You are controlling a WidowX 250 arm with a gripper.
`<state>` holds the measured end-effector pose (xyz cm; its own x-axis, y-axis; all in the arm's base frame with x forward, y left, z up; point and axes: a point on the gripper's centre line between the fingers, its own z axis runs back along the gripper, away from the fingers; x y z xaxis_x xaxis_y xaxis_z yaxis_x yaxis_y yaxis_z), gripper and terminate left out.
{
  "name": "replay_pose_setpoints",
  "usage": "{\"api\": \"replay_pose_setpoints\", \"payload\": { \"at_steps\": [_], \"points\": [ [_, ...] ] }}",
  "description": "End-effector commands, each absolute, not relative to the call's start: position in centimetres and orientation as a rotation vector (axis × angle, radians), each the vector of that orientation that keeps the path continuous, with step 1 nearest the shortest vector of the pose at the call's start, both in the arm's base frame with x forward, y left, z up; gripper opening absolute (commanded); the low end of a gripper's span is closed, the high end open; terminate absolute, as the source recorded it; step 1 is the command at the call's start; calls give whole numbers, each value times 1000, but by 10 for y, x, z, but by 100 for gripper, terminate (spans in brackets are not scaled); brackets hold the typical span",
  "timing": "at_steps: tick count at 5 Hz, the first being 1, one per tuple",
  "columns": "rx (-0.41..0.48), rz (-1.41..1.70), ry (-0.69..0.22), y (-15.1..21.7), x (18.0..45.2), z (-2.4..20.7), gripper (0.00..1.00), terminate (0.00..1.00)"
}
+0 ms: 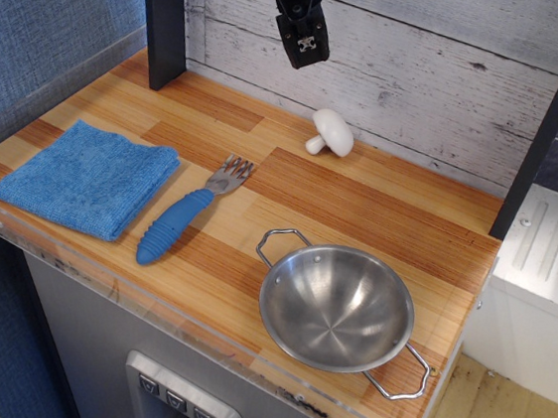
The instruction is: Move the table cloth to the corner the table.
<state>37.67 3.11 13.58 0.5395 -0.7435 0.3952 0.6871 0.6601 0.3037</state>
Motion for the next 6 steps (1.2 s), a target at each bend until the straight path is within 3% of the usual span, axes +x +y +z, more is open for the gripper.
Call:
{"api": "replay_pose_setpoints", "payload": {
  "at_steps": [1,4,6],
  "points": [
    [117,-853,-526,31,377,136,100,0],
    [169,-624,-464,84,325,126,100,0],
    [225,-513,-352,118,292,116,100,0]
  ]
}}
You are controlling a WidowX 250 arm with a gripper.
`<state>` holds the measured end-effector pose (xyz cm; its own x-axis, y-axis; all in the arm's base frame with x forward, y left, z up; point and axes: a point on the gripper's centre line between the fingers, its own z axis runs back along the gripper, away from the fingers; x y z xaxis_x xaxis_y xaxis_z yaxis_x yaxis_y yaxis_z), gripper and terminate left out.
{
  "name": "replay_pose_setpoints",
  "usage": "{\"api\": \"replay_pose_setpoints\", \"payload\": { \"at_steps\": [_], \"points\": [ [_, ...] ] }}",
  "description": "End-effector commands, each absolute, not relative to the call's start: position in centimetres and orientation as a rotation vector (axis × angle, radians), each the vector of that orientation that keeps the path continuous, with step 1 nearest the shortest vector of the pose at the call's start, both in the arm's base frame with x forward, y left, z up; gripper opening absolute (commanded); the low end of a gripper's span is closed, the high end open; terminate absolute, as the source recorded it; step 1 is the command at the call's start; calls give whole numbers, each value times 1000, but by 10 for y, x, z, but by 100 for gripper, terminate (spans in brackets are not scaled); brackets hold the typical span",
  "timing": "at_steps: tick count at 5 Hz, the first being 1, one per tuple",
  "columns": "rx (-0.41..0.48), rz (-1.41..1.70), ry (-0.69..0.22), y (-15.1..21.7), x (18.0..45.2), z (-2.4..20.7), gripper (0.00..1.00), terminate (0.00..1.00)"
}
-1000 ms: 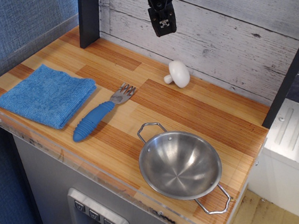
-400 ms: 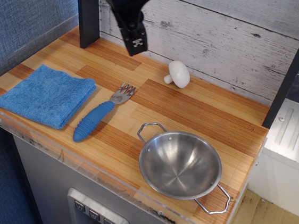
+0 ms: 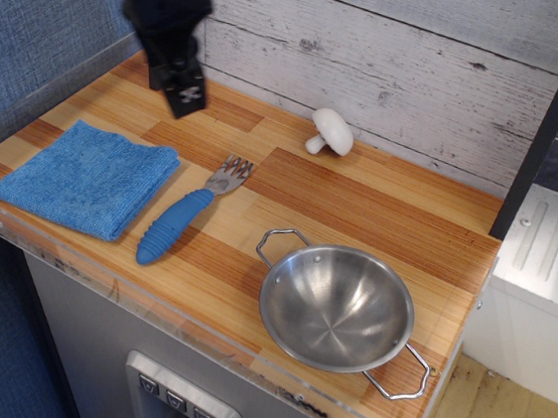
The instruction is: Move the table cloth to the corner the table.
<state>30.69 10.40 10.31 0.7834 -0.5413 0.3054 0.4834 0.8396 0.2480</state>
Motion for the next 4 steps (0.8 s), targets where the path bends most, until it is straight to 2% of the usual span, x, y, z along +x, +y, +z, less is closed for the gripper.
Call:
{"api": "replay_pose_setpoints", "payload": {
  "at_steps": [1,2,4],
  "points": [
    [234,-448,-272,132,275,105,100,0],
    [218,-431,-202,139,265,85,100,0],
    [262,-390,-108,158,259,54,100,0]
  ]
}}
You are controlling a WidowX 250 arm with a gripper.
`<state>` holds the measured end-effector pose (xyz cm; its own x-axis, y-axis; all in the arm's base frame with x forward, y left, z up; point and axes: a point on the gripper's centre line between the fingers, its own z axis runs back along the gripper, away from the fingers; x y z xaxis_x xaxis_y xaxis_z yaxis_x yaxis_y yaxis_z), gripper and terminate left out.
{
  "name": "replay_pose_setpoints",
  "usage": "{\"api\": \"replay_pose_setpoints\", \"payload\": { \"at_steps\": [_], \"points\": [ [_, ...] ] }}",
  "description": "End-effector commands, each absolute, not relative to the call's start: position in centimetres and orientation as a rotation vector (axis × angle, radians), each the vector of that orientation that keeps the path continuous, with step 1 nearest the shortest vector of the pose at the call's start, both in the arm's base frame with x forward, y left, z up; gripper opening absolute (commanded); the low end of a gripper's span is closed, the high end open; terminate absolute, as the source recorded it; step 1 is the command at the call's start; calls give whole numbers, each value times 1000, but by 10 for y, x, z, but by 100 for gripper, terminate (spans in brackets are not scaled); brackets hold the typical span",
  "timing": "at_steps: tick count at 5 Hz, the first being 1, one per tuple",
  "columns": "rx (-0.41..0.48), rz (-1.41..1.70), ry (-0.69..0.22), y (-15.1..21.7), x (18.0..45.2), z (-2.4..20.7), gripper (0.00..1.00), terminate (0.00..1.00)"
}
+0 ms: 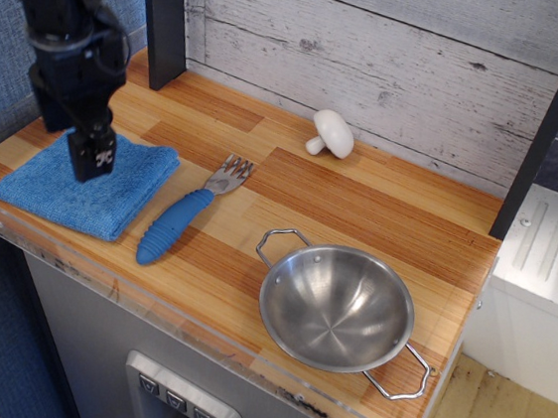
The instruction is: Move the table cloth to the corner the table.
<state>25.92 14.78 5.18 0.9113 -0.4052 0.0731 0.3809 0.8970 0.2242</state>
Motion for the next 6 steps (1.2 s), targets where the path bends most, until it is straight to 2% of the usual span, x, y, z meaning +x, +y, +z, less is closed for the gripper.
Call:
{"api": "replay_pose_setpoints", "payload": {
  "at_steps": [1,3,6],
  "points": [
    [254,-372,-73,161,259,41,100,0],
    [194,-370,-71,153,269,23,100,0],
    [78,-345,-175,139,299,19,100,0]
  ]
}}
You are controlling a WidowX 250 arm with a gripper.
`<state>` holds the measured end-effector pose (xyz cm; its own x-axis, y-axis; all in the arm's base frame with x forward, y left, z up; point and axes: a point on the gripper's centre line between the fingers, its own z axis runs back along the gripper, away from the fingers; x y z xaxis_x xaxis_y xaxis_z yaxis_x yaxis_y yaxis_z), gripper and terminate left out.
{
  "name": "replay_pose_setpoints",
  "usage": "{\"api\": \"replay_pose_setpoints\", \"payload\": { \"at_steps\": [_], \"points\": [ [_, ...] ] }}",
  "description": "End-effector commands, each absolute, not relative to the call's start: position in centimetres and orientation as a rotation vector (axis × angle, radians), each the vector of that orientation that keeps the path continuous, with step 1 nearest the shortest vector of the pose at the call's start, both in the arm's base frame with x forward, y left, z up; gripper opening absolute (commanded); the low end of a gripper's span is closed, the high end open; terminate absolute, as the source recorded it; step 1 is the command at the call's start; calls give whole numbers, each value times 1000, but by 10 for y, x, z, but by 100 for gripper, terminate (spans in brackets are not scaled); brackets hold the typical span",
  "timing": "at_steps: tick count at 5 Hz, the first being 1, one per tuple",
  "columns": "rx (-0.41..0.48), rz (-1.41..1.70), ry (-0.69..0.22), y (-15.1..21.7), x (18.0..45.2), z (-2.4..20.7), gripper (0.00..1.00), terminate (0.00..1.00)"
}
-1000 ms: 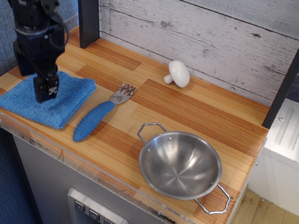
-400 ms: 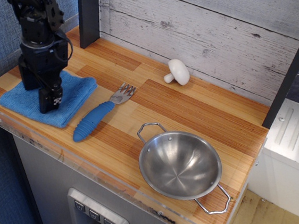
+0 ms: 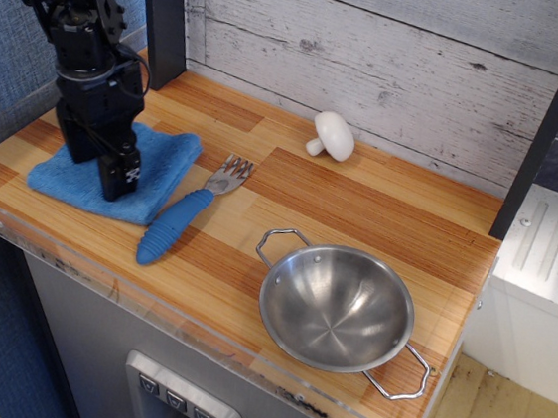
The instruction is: Move the table cloth to the corner the table.
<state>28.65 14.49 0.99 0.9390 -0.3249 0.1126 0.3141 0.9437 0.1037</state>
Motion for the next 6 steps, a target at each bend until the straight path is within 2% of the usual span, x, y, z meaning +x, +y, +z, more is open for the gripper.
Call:
{"api": "replay_pose_setpoints", "payload": {
  "at_steps": [1,4,5,6],
  "points": [
    [78,-369,-185,135,315,17,100,0],
    [60,-455,-266,110,389,16,100,0],
    [66,-474,-276,106,396,19,100,0],
    [74,-471,-274,105,390,24,100,0]
  ]
}}
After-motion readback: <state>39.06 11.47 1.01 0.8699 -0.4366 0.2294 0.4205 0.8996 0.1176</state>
